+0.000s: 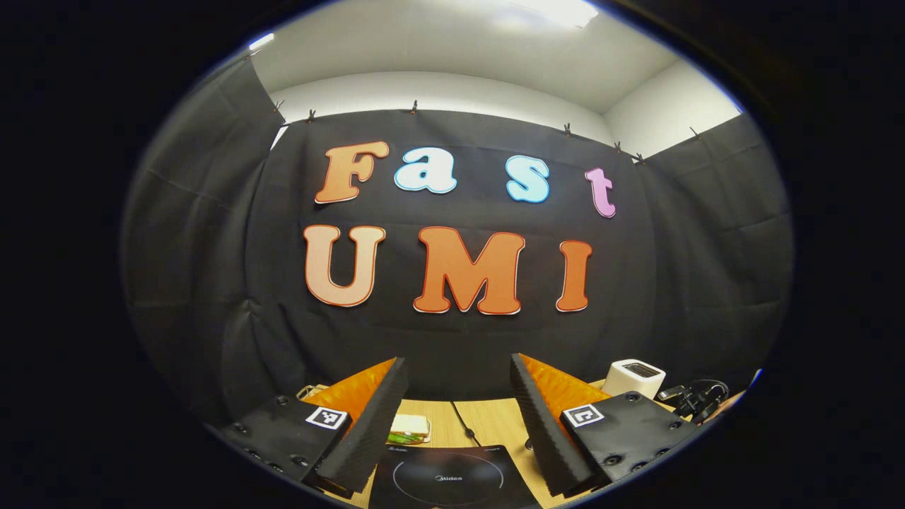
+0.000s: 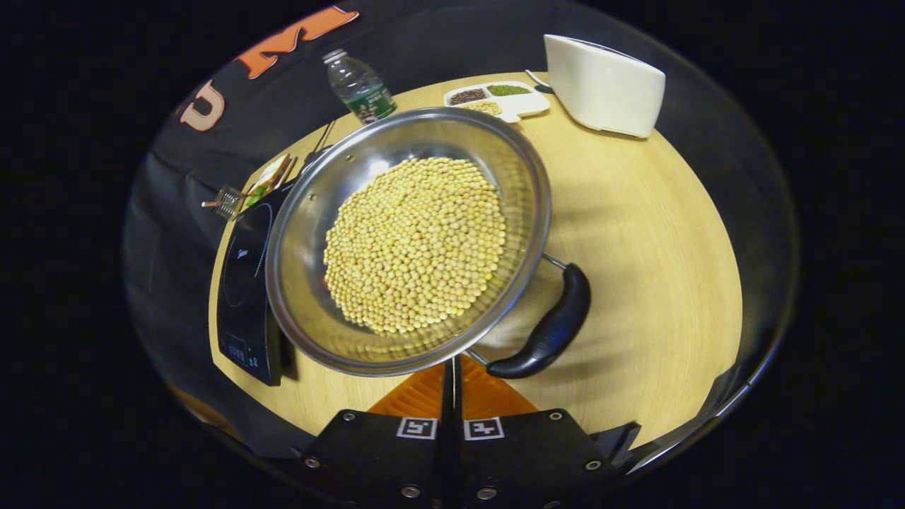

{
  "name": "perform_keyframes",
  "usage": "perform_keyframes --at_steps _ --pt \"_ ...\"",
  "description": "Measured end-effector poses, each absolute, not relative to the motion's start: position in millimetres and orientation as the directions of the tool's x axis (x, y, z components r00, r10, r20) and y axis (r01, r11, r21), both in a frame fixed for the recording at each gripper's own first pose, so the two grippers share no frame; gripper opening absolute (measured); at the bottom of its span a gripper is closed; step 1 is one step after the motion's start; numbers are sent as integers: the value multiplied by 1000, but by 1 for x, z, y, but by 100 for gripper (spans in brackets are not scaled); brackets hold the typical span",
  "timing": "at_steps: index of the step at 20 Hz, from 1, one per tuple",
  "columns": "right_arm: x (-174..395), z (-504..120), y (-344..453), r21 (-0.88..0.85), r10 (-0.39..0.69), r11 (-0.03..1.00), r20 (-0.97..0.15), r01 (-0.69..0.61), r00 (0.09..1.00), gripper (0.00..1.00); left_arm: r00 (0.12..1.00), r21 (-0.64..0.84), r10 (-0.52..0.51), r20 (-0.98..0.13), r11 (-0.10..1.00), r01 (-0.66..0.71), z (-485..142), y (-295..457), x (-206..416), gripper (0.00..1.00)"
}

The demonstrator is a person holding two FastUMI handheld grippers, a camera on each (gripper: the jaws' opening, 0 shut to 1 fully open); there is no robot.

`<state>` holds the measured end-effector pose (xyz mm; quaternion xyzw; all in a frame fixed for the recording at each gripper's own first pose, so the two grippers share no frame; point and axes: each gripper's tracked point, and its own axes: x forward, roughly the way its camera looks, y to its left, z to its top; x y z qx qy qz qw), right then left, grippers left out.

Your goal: First push the handle of the pot to place it horizontally, then grasp the pot with both hands and set it on the induction cooktop.

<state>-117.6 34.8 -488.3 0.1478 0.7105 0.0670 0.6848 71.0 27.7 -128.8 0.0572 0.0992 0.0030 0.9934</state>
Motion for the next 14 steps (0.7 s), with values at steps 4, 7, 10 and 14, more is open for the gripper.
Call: perform_keyframes --at_steps 4,7,10,14 --pt "-106 -501 12 265 271 944 -963 199 -3 0 976 98 7 -219 995 14 -138 26 78 95" --pt "-93 -505 2 241 245 943 -969 227 14 2 971 90 3 -240 996 19 -146 25 83 95" --pt "-80 -512 -7 206 205 950 -978 235 28 2 967 86 -3 -256 996 26 -152 25 87 95" --pt "-60 -521 -20 172 168 945 -985 277 38 3 964 77 -7 -267 997 29 -158 27 90 95"
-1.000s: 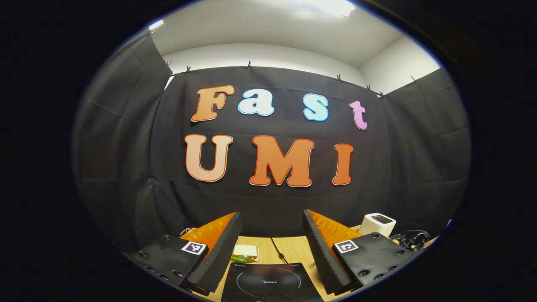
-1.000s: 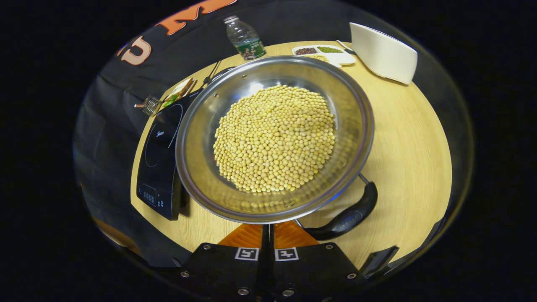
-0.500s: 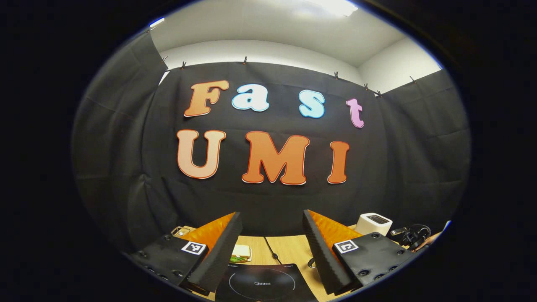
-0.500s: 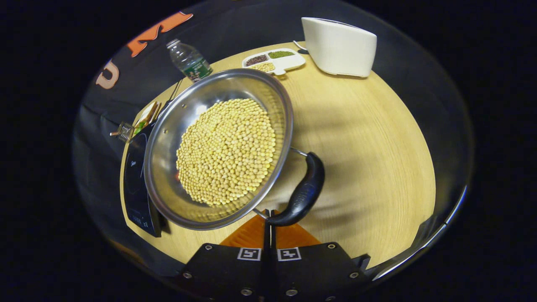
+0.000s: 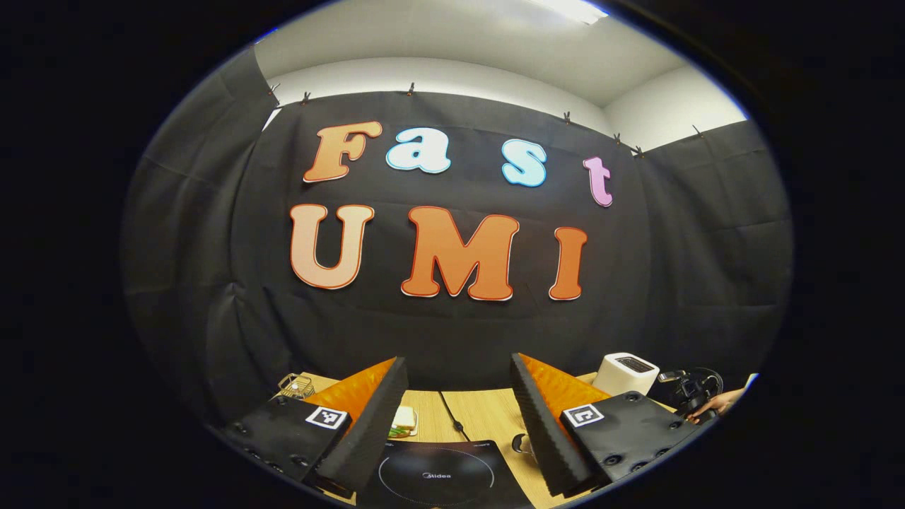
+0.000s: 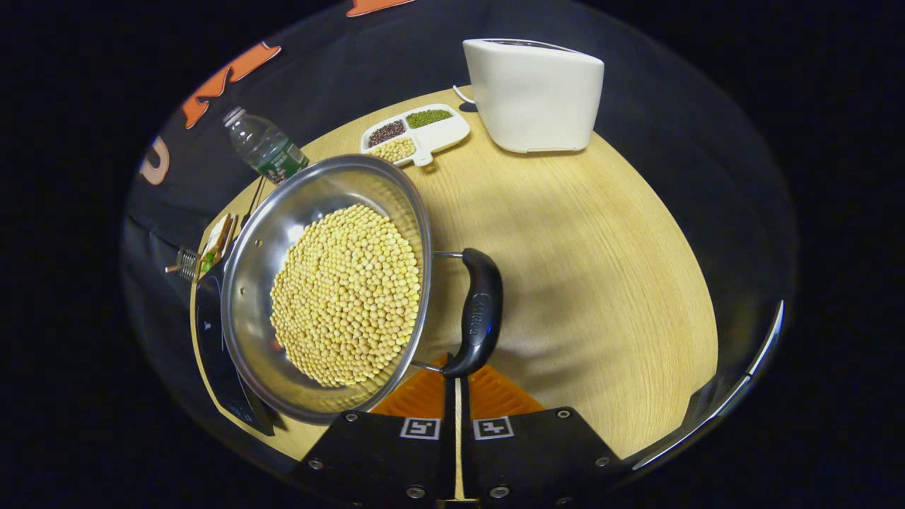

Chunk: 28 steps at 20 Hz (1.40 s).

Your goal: First push the handle of the pot to place it horizontally, then grasp the pot with both hands and set it on the induction cooktop.

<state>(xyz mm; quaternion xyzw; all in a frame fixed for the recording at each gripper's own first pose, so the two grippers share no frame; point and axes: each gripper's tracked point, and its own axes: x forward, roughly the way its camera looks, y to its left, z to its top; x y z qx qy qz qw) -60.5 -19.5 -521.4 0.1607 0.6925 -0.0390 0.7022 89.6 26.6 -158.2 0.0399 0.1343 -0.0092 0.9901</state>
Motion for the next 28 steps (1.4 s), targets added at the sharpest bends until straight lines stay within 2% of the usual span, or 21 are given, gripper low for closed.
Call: perform_keyframes --at_steps 12,21,22,26,28 --pt "-5 -539 -50 69 48 947 -996 315 74 3 931 71 -19 -364 996 48 -196 31 94 98" --pt "11 -539 -59 79 45 937 -994 342 104 4 889 67 -48 -455 994 88 -235 16 96 95" --pt "12 -535 -59 79 43 937 -993 339 111 4 879 69 -49 -474 993 92 -243 12 96 98" --pt "21 -509 -62 113 51 936 -981 333 188 5 814 42 -79 -575 991 125 -285 -15 97 96" --pt "25 -497 -62 125 55 943 -973 310 225 12 774 23 -96 -626 990 142 -309 -30 94 96"
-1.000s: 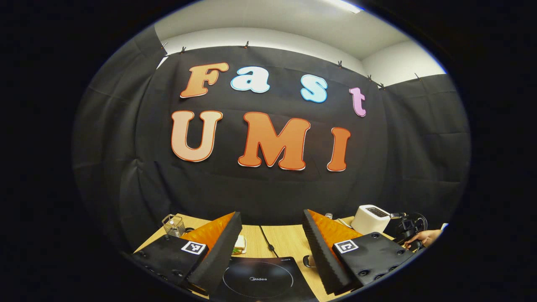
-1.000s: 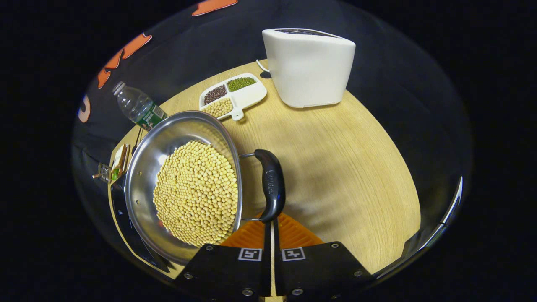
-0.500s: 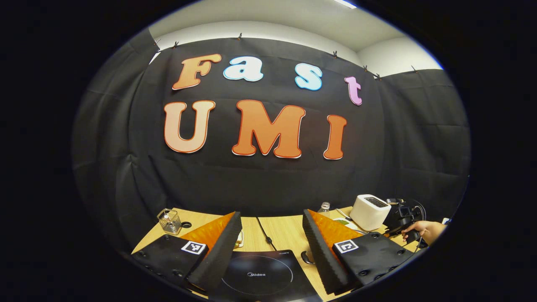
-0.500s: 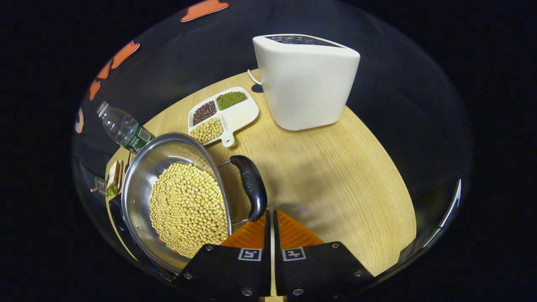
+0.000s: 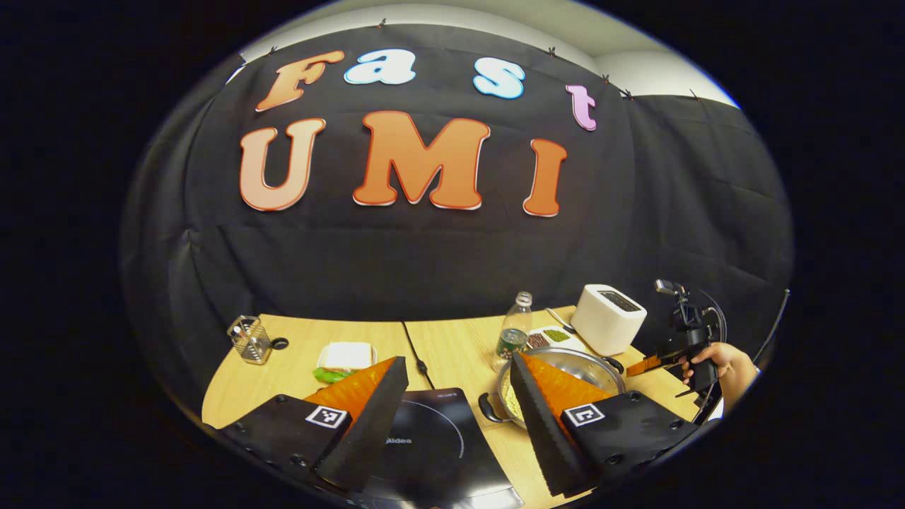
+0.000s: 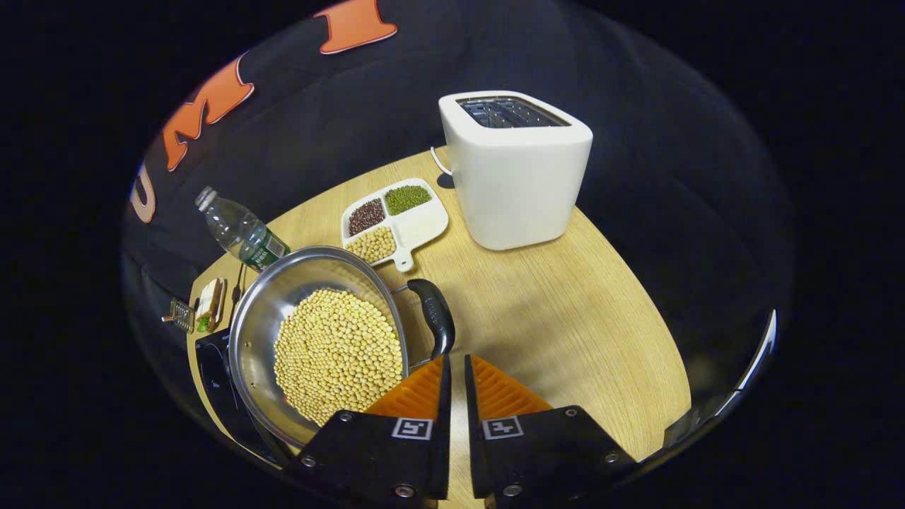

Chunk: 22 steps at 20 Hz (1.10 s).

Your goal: First push the handle of the pot to place it horizontally, then grasp the pot with both hands and set it on the induction cooktop.

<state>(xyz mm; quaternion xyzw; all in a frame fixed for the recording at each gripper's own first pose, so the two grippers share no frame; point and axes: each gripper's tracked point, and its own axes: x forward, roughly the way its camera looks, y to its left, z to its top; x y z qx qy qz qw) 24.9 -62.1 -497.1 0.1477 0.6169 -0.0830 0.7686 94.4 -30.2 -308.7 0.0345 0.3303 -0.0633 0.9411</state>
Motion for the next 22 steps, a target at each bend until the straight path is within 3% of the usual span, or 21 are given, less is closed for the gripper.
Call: perform_keyframes --at_steps 3,4,9,11,13,14,15,16,22 --pt "31 -483 -59 141 67 952 -963 272 261 31 684 -3 -105 -722 989 149 -348 -50 91 99" --pt "36 -480 -59 146 68 952 -958 268 279 36 645 0 -96 -758 989 148 -364 -54 89 96" --pt "46 -478 -55 175 96 958 -942 226 323 74 488 -60 -115 -865 990 126 -419 -77 84 96" --pt "46 -482 -56 173 97 961 -942 214 321 83 412 -93 -132 -902 989 114 -444 -85 80 96" --pt "44 -485 -56 171 102 965 -942 197 319 86 357 -105 -135 -924 989 103 -465 -86 79 97" --pt "45 -486 -55 170 104 968 -942 187 320 81 335 -104 -129 -933 990 91 -478 -85 78 94" --pt "46 -487 -54 171 107 969 -941 178 322 87 317 -112 -131 -939 991 78 -488 -84 79 97" --pt "47 -488 -53 174 111 969 -940 174 322 88 300 -128 -143 -943 989 67 -498 -88 78 97" --pt "51 -504 -56 169 112 973 -941 158 319 89 268 -127 -136 -954 991 49 -533 -87 87 98"
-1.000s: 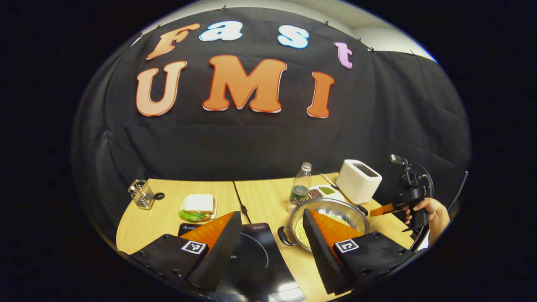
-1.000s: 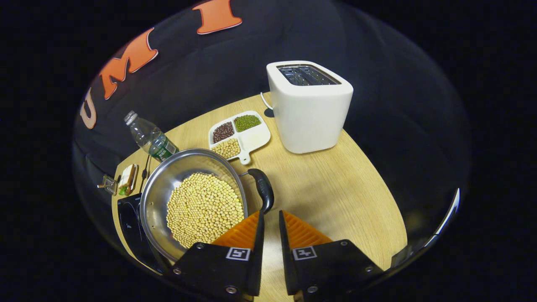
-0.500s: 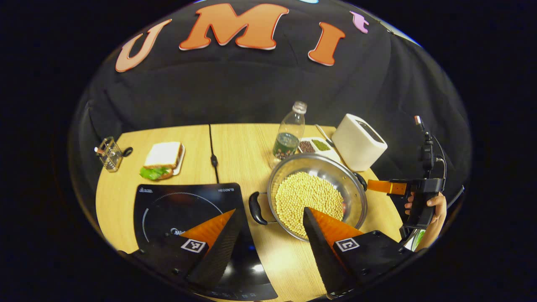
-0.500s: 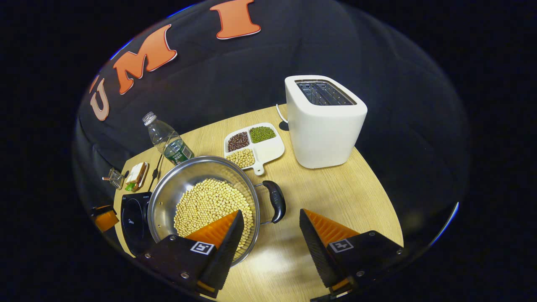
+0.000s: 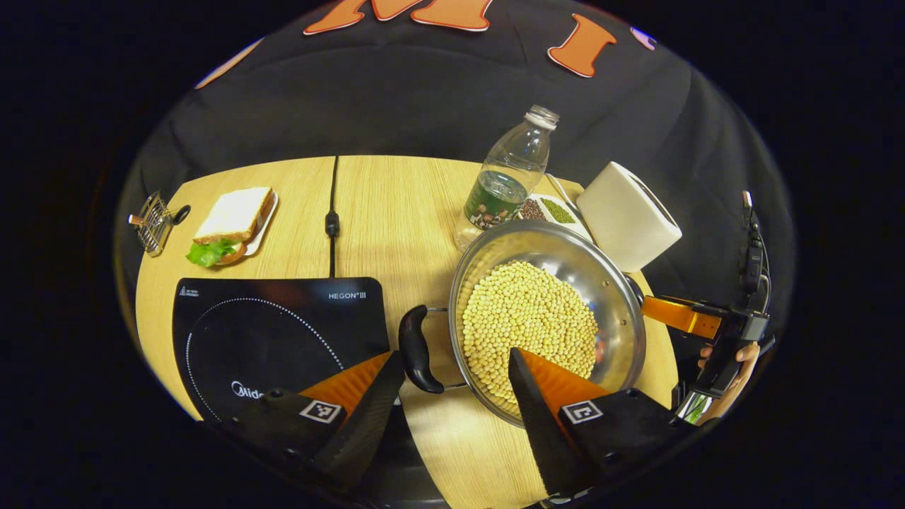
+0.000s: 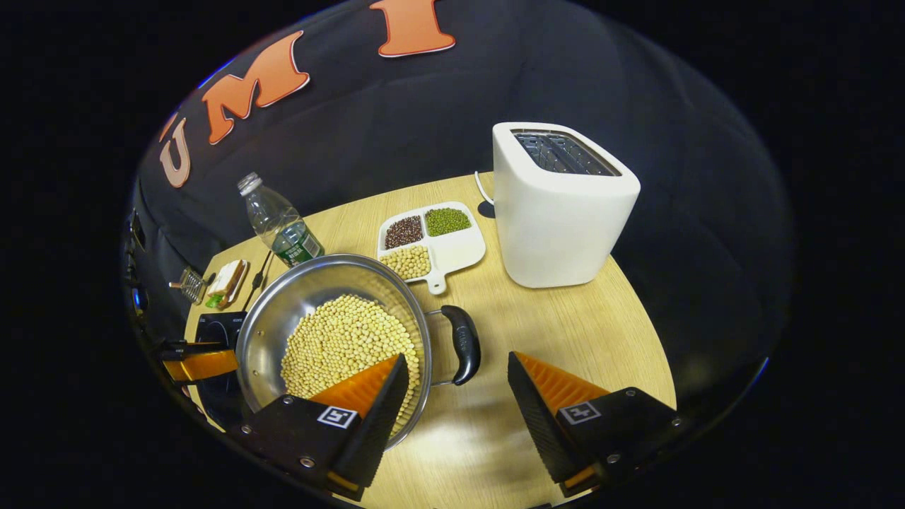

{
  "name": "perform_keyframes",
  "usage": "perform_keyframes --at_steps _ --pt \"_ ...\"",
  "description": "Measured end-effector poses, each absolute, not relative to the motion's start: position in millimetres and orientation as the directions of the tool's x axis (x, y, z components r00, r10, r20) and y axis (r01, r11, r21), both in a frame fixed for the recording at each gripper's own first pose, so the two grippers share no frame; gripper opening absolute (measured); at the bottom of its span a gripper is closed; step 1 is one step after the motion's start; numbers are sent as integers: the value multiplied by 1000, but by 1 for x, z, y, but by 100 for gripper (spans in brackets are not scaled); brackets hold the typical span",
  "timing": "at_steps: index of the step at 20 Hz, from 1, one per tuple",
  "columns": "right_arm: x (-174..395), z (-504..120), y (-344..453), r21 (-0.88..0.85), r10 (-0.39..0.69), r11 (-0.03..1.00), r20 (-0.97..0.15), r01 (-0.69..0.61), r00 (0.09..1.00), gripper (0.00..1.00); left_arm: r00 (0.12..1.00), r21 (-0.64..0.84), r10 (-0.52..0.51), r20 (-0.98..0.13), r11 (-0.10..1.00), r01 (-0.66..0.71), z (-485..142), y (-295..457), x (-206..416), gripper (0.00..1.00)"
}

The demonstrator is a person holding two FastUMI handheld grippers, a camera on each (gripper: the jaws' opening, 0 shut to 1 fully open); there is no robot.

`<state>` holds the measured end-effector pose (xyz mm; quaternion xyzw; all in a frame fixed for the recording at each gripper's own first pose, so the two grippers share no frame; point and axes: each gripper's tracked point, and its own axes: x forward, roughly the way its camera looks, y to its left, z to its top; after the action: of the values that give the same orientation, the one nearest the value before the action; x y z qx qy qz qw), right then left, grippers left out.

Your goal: First push the handle of the pot to place it horizontally, then grasp the pot with both hands and set it on the induction cooktop.

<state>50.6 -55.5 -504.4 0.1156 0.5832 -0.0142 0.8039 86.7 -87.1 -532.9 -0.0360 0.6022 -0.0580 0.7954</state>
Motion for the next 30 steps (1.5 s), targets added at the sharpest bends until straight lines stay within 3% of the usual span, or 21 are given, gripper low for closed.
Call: perform_keyframes --at_steps 6,14,19,25,26,30 --pt "54 -518 -54 138 94 984 -940 114 328 89 286 -106 -115 -951 993 46 -558 -90 96 99" --pt "52 -539 -24 68 32 993 -938 93 344 89 436 -8 -62 -898 992 124 -577 -105 117 96" --pt "47 -539 -24 50 10 993 -934 103 358 90 459 103 8 -888 978 182 -595 -98 120 94" --pt "50 -542 -34 -21 -59 995 -919 102 391 83 502 168 59 -863 970 175 -600 -92 134 90" --pt "51 -542 -35 -33 -76 993 -913 113 400 82 513 178 67 -856 969 169 -602 -91 136 86" --pt "51 -541 -41 -85 -116 992 -898 92 425 75 544 189 72 -836 969 162 -605 -91 143 86"
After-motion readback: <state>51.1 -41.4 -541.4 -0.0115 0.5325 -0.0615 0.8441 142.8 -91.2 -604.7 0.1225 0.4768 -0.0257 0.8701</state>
